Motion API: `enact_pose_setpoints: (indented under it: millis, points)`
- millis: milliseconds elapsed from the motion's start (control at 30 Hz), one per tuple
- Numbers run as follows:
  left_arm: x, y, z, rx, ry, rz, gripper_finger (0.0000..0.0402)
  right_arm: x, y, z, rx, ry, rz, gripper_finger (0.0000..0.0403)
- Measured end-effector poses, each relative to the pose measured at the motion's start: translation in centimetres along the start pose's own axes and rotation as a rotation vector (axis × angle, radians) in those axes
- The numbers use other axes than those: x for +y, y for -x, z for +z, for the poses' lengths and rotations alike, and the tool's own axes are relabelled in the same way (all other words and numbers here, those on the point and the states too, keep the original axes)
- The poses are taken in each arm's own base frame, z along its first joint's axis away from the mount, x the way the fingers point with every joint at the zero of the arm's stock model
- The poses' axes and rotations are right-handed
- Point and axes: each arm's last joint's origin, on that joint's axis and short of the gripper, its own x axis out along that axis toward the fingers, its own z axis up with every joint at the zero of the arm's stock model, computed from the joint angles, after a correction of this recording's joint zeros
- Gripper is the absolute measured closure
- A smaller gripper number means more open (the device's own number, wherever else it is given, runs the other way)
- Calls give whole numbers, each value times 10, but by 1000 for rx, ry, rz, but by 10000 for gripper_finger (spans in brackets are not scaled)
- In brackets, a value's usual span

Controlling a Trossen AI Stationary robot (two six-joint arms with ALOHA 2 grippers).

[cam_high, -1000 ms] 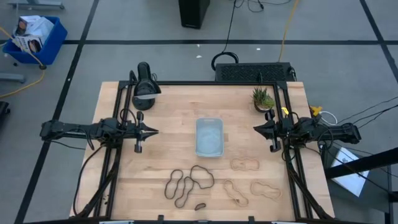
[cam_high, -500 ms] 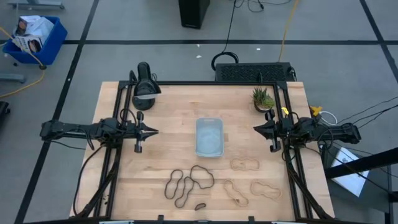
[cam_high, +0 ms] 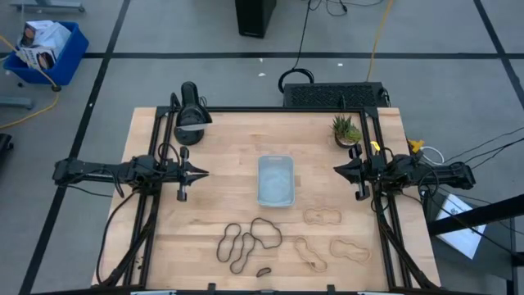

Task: Pick and place rubber bands into bin

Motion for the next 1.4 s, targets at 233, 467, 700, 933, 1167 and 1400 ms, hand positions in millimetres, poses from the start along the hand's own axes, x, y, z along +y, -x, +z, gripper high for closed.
enact_pose_setpoints:
  millis: [233,467,700,933,1167,1400]
  points:
    - [0,0,0,1,0,0,364,0,0,0,1,0,0,403]
    - [0,0,0,0,0,0,364,0,0,0,0,0,0,403]
    - [0,0,2,-16,-2,3,364,0,0,0,0,0,0,403]
    - [1,0,4,-46,196,-1,364,0,0,0,0,0,0,403]
    - [1,0,7,-70,335,9,364,0,0,0,-1,12,0,403]
    - [0,-1,4,-39,439,12,364,-2,0,1,-2,223,-69,403]
